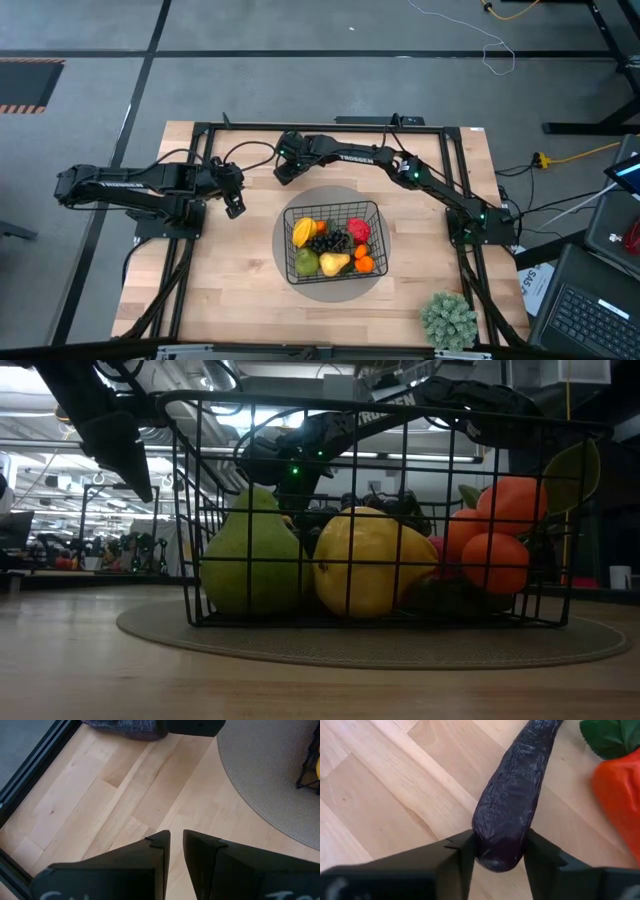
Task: Build produce basket
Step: Put the violet eggplant into the black wire basket
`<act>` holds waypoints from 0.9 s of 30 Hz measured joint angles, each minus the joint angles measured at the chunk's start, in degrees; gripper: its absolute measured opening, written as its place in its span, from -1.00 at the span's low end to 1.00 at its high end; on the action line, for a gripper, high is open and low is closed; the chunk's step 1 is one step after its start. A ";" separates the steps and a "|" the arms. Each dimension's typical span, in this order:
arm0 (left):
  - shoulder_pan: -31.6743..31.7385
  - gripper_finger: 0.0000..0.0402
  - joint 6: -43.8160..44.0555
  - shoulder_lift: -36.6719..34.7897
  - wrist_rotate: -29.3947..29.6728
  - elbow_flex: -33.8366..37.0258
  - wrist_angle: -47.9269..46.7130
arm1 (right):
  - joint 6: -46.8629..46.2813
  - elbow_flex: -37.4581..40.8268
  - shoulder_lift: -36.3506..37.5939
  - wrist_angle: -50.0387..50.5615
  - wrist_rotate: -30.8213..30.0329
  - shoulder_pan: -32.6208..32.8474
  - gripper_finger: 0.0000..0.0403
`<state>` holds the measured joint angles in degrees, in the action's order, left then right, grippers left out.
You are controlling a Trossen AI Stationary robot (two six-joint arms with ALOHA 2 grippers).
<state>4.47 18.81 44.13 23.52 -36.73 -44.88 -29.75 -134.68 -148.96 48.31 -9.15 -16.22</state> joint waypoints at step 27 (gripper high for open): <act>0.02 -0.79 0.02 -0.01 0.00 0.00 0.00 | 4.18 -0.30 18.53 22.79 -2.32 3.73 -0.60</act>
<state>4.49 18.83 44.12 23.53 -36.73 -44.88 -25.57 -134.98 -130.42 71.10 -11.46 -12.49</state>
